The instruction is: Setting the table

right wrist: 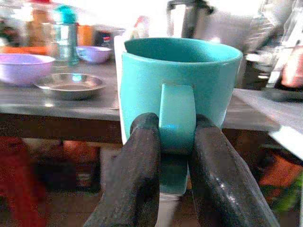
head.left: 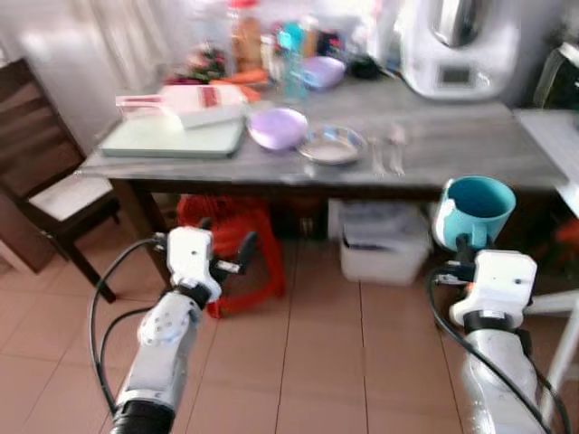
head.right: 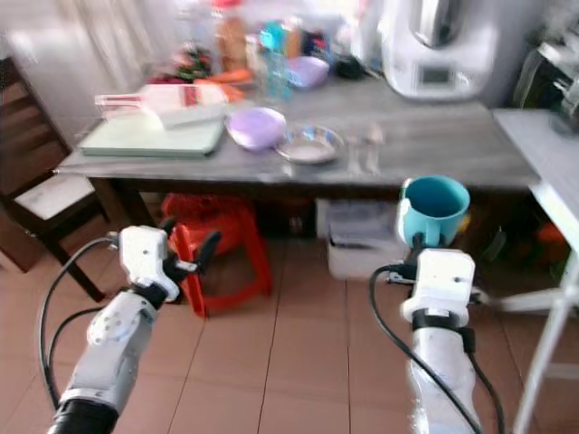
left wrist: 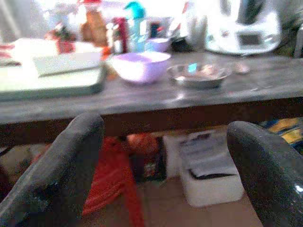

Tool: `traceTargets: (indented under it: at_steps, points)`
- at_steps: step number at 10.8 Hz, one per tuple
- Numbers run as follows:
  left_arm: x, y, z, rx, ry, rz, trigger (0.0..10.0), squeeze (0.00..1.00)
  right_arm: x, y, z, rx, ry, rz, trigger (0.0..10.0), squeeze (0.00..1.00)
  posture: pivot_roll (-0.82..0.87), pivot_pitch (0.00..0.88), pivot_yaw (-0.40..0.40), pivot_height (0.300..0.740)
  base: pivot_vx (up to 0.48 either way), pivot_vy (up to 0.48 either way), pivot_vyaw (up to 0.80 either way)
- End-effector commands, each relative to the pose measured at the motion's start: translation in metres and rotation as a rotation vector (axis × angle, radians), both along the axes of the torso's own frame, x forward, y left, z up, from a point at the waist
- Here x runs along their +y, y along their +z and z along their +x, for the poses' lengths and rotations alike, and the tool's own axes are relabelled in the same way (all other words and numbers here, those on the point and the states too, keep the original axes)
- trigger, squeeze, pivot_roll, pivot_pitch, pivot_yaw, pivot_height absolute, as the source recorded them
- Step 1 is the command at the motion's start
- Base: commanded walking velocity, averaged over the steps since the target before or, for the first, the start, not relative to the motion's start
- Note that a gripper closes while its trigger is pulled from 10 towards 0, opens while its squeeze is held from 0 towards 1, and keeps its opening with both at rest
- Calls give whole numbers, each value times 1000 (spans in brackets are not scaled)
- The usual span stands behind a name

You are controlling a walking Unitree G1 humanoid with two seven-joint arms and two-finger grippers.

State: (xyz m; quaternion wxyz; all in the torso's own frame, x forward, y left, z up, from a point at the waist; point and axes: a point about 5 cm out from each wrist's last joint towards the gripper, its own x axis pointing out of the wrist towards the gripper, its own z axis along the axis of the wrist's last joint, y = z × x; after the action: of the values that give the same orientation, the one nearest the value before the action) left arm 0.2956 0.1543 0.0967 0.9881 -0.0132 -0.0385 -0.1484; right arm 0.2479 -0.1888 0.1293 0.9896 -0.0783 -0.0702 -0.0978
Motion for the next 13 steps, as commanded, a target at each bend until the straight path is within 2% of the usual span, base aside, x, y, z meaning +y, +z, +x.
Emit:
traceTargets:
  at_steps: [1, 5, 8, 13]
  points:
    - [0, 1, 1, 4, -8, -6, 10000, 0, -1, 5, 0, -17, -5, -8, 10000, 0, -12, 0, 58, 740, 349, 0, 0]
    - [-2, 4, -1, 12, -20, -18, 10000, 0, -5, 7, 0, -13, -13, -18, 10000, 0, -13, 0, 57, 740, 353, 0, 0]
    - [-11, 9, -3, -4, -62, -29, 10000, 0, -13, 12, -1, -25, -33, -42, 10000, 0, -23, 0, 55, 740, 358, 0, 0]
    - [-13, 9, -4, 9, -61, -34, 10000, 0, -10, 15, 3, -33, -20, -60, 10000, 0, -25, 0, 54, 740, 358, 0, 86]
